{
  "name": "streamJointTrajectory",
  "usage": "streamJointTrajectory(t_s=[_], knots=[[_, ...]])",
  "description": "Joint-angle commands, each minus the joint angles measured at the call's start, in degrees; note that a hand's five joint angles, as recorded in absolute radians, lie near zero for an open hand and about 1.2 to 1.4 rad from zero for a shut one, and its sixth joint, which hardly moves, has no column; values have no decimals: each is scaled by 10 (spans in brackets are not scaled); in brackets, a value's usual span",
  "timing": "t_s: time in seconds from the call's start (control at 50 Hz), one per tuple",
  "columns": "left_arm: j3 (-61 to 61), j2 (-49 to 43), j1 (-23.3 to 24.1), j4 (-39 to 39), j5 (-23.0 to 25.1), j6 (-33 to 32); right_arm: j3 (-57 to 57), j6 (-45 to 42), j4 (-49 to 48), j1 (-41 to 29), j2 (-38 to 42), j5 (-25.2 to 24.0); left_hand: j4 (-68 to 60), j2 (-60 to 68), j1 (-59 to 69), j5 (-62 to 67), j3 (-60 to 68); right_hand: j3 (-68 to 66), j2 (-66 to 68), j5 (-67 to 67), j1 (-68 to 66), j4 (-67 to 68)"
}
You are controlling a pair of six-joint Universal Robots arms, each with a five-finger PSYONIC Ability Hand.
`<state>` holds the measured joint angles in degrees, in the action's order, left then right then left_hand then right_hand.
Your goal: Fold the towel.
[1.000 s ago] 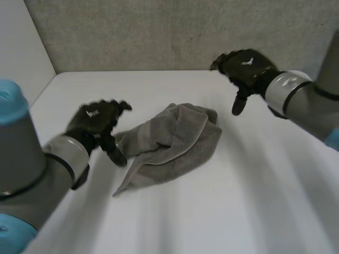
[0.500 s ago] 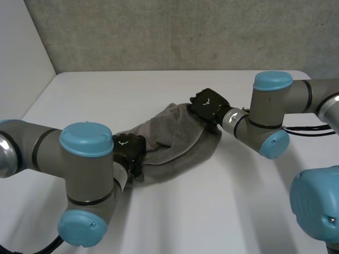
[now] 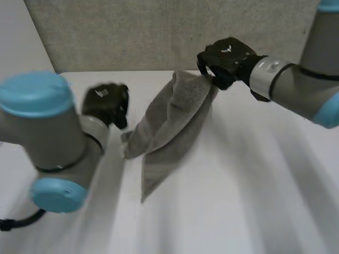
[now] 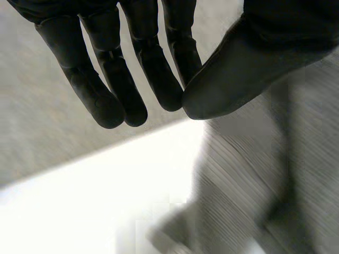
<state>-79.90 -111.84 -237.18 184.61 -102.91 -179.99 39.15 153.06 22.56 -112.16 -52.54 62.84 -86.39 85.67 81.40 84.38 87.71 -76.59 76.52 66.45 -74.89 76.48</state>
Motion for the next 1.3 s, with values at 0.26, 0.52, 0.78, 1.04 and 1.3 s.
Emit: streamJointTrajectory(t_s=[0.26, 0.52, 0.78, 1.04, 1.3], knots=[[-148, 98, -38, 2, 89, 6, 233, 10, 111, -5, -78, 15, 502, -495, -452, -582, -515, 172, -171, -170, 155, -171], [-196, 100, 22, 2, 101, 11, 230, 9, 42, 20, -114, 19, 541, -534, -492, -621, -555, 666, -665, -665, 649, -665], [-203, 29, 43, 42, 98, 12, 219, -164, 43, 39, -59, 11, 548, -541, -498, -628, -561, 653, -653, -652, 636, -652], [-160, -59, 53, 108, 98, 12, 217, -268, 14, 40, 14, 0, 720, -712, -670, -800, -733, 608, -607, -606, 591, -607], [-103, -129, 66, 117, 98, 11, 270, -207, -37, 38, 6, -57, 716, -709, -666, -796, -729, 567, -567, -566, 550, -566]])
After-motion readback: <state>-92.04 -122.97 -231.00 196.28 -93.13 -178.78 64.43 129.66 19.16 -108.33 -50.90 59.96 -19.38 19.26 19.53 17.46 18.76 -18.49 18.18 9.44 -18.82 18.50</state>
